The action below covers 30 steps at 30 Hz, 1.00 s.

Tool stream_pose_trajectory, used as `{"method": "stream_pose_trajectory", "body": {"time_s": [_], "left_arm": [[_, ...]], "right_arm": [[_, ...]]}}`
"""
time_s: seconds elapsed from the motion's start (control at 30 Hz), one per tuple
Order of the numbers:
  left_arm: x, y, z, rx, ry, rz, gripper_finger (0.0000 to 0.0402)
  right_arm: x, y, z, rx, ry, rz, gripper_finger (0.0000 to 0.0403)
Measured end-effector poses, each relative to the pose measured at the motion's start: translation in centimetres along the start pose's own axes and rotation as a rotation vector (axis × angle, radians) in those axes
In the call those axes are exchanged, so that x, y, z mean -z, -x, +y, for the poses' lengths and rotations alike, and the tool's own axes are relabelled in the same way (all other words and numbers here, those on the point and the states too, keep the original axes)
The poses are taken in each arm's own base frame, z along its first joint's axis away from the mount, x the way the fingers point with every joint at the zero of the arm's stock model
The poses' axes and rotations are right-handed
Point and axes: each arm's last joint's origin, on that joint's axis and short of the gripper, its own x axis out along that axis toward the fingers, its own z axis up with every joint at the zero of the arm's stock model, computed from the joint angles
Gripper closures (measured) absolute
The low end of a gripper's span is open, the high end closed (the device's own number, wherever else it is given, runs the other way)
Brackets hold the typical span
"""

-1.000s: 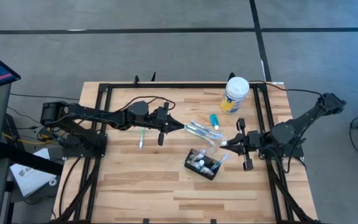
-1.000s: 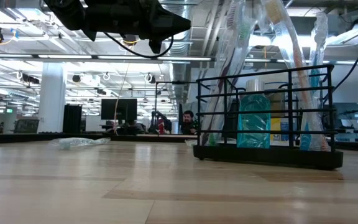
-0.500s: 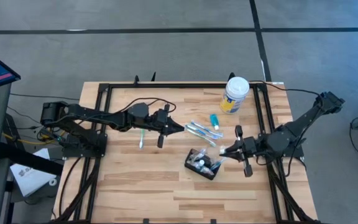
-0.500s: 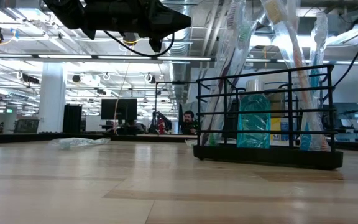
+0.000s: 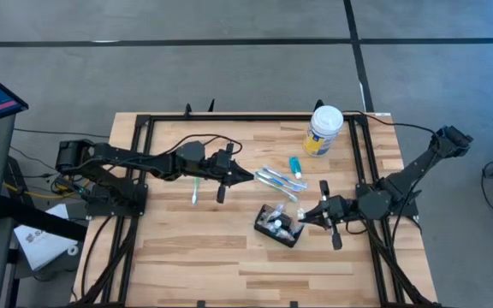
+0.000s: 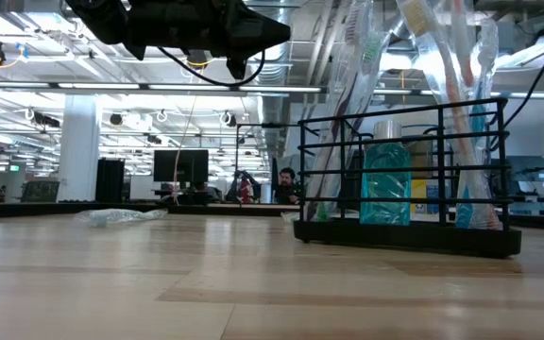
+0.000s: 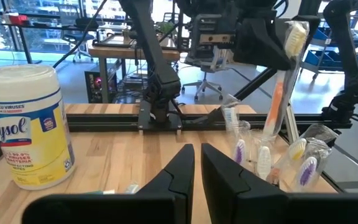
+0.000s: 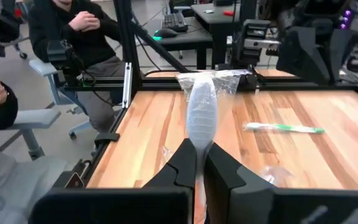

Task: Pick & Place toothbrushing station
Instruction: Put the orange toothbrush into the mesh organizer

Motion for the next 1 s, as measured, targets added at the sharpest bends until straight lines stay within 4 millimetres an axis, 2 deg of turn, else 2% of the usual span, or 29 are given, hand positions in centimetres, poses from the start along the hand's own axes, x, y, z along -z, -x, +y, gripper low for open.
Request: {"method": "stream_pose_trajectory", "body": {"time_s": [0.43, 0.67, 1.0], "left_arm": [[0.0, 0.0, 0.0, -0.001, 0.000, 0.000, 0.0380], [0.0, 0.0, 0.0, -0.001, 0.000, 0.000, 0.0380], [0.0, 0.0, 0.0, -0.001, 0.000, -0.001, 0.0380]], "right_arm": [[1.0, 1.2, 1.6, 0.083, -0.042, -0.003, 0.0400], [1.9, 0.5, 2.8, 0.118, -0.026, 0.004, 0.0400], [2.1, 0.0, 3.0, 0.173, -0.025, -0.013, 0.0400]]}}
